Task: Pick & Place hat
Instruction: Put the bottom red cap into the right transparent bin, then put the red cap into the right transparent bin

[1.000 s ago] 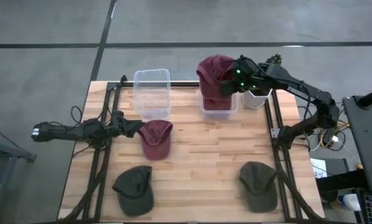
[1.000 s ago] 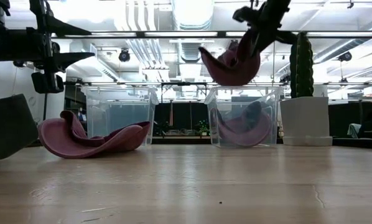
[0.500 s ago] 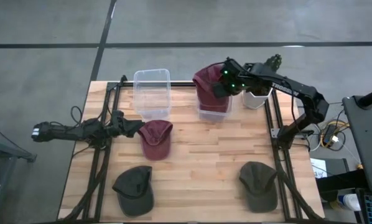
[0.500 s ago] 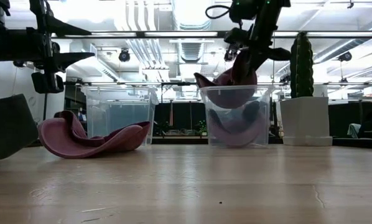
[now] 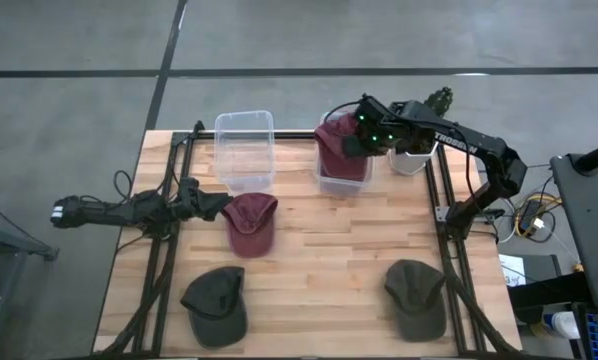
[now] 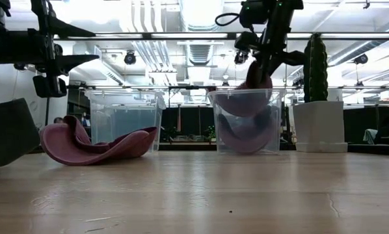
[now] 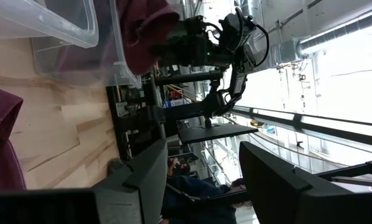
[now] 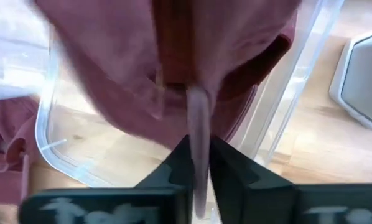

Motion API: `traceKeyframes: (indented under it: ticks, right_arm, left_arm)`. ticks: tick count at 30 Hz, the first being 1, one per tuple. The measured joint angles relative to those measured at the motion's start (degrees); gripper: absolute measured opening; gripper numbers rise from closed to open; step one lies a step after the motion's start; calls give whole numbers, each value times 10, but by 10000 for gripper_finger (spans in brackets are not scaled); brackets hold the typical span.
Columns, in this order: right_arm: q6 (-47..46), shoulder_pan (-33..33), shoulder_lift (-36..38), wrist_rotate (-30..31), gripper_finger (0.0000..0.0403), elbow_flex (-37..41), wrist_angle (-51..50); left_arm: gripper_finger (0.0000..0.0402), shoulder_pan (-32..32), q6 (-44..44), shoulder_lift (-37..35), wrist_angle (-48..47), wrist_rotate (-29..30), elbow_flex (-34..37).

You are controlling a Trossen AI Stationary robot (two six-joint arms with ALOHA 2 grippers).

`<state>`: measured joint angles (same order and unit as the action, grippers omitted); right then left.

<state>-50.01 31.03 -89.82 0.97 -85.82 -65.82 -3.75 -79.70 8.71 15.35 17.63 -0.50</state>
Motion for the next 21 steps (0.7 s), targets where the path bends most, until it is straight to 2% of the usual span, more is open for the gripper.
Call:
traceKeyframes:
  ticks: [11, 16, 21]
  right_arm:
    - [-11, 0, 6, -51, 155, 0, 1]
    - [-16, -4, 17, -61, 175, -11, 0]
    - [-16, -4, 40, -52, 176, -32, 1]
  left_arm:
    - [193, 0, -1, 0, 0, 0, 0]
    - [193, 0, -1, 0, 0, 0, 0]
    - [193, 0, -1, 0, 0, 0, 0]
